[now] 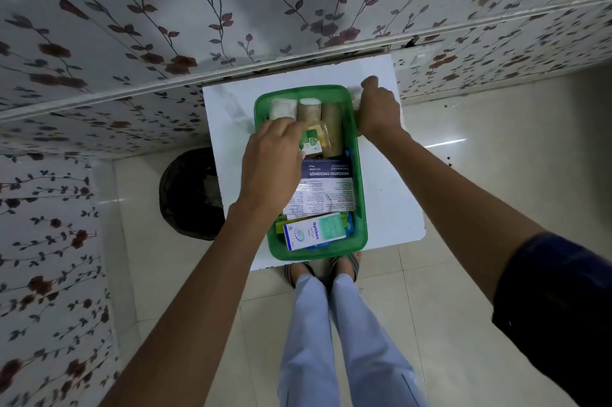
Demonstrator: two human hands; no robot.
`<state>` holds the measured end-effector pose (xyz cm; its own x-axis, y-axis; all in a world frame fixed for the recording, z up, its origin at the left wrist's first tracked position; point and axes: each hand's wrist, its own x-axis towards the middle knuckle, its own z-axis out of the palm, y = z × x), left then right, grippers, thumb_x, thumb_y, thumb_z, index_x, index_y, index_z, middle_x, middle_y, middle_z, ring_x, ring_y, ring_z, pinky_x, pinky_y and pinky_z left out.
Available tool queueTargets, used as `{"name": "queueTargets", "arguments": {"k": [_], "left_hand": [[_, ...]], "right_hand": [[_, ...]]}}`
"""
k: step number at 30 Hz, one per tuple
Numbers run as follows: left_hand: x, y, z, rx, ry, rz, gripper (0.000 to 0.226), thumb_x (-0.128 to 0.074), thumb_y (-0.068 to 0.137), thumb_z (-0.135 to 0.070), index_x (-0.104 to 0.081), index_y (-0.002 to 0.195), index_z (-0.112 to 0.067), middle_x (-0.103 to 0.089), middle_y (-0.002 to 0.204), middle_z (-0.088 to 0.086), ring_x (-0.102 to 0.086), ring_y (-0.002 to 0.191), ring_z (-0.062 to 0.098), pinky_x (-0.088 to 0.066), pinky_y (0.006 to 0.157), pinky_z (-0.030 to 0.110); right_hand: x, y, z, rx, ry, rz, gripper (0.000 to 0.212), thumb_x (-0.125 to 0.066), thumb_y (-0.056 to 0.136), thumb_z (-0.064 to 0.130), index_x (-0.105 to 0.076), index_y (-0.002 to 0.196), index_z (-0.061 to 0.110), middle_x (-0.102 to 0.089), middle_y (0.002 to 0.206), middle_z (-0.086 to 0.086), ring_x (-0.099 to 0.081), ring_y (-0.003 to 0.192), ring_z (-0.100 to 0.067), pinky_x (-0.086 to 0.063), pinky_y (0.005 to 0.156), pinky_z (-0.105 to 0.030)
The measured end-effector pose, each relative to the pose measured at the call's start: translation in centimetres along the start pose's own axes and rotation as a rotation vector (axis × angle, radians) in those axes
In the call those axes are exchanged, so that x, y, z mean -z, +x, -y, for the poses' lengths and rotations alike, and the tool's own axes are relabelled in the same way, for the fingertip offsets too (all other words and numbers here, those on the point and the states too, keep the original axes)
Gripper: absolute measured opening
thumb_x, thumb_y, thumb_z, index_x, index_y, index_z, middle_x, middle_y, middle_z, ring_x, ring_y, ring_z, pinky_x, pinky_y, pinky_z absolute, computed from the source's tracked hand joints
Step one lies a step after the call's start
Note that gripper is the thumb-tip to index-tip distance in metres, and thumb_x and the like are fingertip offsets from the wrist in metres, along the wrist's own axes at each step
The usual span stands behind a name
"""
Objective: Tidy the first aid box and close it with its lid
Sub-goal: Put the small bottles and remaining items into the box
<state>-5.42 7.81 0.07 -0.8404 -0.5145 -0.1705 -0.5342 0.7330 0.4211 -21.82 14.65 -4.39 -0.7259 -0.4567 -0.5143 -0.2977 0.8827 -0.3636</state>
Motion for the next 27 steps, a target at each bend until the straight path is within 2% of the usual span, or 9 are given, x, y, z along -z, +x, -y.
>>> {"name": "queueTargets", "arguments": {"k": [4,6,9,13,16,20,23,25,27], "left_hand": [[-0.2,0.4,-0.1,-0.05,-0.007,0.01,0.039,-0.058,0.078,0.004,-0.062,0.114,-0.009,-0.065,0.111,0.014,-0.054,0.105,0.035,-0.044,0.088,0.042],[-0.3,0.3,-0.1,-0.075,0.003,0.039,0.042,-0.058,0.076,0.007,-0.063,0.114,-0.011,-0.066,0.11,0.013,-0.055,0.102,0.035,-0.047,0.084,0.041],[-0.6,0.2,0.3,-0.053,-0.005,0.064,0.047,-0.056,0.078,0.009,-0.062,0.118,-0.015,-0.06,0.114,0.012,-0.055,0.105,0.031,-0.052,0.081,0.043],[-0.3,0.3,0.8,-0.002,-0.079,0.065,0.048,-0.049,0.081,0.007,-0.058,0.122,-0.015,-0.058,0.118,0.013,-0.059,0.1,0.032,-0.053,0.081,0.046],[0.5,-0.1,0.8,0.035,-0.188,-0.133,0.04,-0.042,0.081,0.004,-0.06,0.115,-0.008,-0.066,0.107,0.019,-0.061,0.095,0.036,-0.051,0.082,0.041],[0.9,-1.0,1.7,0.188,-0.293,-0.379,0.032,-0.042,0.081,0.003,-0.058,0.108,-0.004,-0.059,0.105,0.018,-0.058,0.097,0.031,-0.044,0.08,0.031],[0.6,-1.0,2.6,0.391,-0.366,-0.272,0.035,-0.045,0.088,-0.005,-0.05,0.123,-0.005,-0.05,0.119,0.019,-0.056,0.099,0.031,-0.041,0.084,0.027],[0.1,-0.9,2.9,0.471,-0.363,-0.141,0.037,-0.045,0.092,-0.013,-0.046,0.127,-0.005,-0.048,0.123,0.02,-0.055,0.102,0.032,-0.038,0.085,0.026],[-0.4,-1.0,3.1,0.469,-0.315,-0.074,0.037,-0.045,0.093,-0.02,-0.048,0.126,-0.005,-0.052,0.119,0.021,-0.053,0.106,0.033,-0.04,0.088,0.035]], "right_hand": [[0.1,0.3,-0.2,-0.016,0.121,-0.066,0.028,-0.054,0.087,0.01,-0.054,0.114,0.003,-0.063,0.111,-0.021,-0.061,0.097,-0.035,-0.05,0.075,-0.036],[0.6,-0.1,-0.2,0.046,0.08,-0.219,0.028,-0.051,0.087,0.001,-0.055,0.114,0.003,-0.063,0.11,-0.022,-0.061,0.096,-0.035,-0.046,0.07,-0.035],[2.5,-1.4,0.8,0.188,0.127,-0.443,0.038,-0.049,0.085,-0.004,-0.057,0.119,0.011,-0.062,0.111,-0.019,-0.058,0.096,-0.029,-0.035,0.067,-0.025],[3.5,-3.0,3.1,0.464,0.181,-0.338,0.028,-0.059,0.082,0.008,-0.066,0.107,0.02,-0.072,0.094,-0.005,-0.065,0.083,-0.02,-0.044,0.071,-0.024],[3.9,-3.9,4.4,0.531,0.2,-0.366,0.023,-0.061,0.08,0.005,-0.066,0.101,0.015,-0.073,0.092,-0.005,-0.066,0.081,-0.018,-0.044,0.068,-0.021],[3.0,-4.2,5.4,0.559,0.23,-0.23,0.021,-0.064,0.078,0.005,-0.063,0.097,0.013,-0.073,0.088,-0.008,-0.067,0.081,-0.022,-0.056,0.073,-0.035],[0.5,-4.1,5.6,0.616,0.048,-0.132,0.018,-0.059,0.077,0.004,-0.066,0.092,0.013,-0.074,0.083,-0.011,-0.066,0.081,-0.029,-0.055,0.072,-0.039],[-1.6,-4.0,5.5,0.696,-0.153,-0.21,0.02,-0.055,0.072,-0.003,-0.067,0.083,0.009,-0.071,0.073,-0.011,-0.06,0.074,-0.031,-0.052,0.064,-0.035],[-3.0,-4.1,5.0,0.731,-0.283,-0.345,0.021,-0.052,0.067,-0.004,-0.067,0.075,0.008,-0.067,0.072,-0.01,-0.056,0.07,-0.03,-0.046,0.06,-0.033]]}}
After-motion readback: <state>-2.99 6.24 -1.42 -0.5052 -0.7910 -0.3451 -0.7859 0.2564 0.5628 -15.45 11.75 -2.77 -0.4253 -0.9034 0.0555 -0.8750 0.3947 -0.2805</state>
